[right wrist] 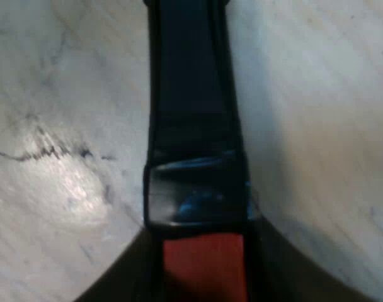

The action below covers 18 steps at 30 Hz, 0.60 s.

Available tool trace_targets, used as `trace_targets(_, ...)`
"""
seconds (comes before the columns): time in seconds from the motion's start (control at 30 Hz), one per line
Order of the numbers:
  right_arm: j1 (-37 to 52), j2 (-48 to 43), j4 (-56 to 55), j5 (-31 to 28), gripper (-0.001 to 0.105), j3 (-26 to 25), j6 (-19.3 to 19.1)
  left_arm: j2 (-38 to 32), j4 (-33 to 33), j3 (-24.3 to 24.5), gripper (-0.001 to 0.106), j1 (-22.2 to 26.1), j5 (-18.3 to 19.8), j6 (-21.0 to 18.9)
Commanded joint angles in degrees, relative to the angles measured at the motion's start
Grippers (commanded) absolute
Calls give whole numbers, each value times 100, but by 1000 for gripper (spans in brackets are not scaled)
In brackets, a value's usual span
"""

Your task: Grind coffee beans and then tamp

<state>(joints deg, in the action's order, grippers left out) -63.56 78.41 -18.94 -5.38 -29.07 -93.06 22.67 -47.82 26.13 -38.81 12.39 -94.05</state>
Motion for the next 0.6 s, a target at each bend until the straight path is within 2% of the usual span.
trace_targets(0.03, 25, 8, -255, 14, 41, -9, 43, -7, 49, 16, 77, -36, -2, 10)
trace_targets(0.07, 25, 8, -447, 14, 56, -9, 43, -7, 49, 16, 77, -36, 9, 10)
trace_targets(0.3, 25, -22, -1044, 14, 56, -37, 335, -7, 49, 16, 77, -36, 25, 10)
trace_targets(0.6, 25, -509, -2317, 14, 56, -266, 335, -7, 49, 16, 77, -36, 25, 10)
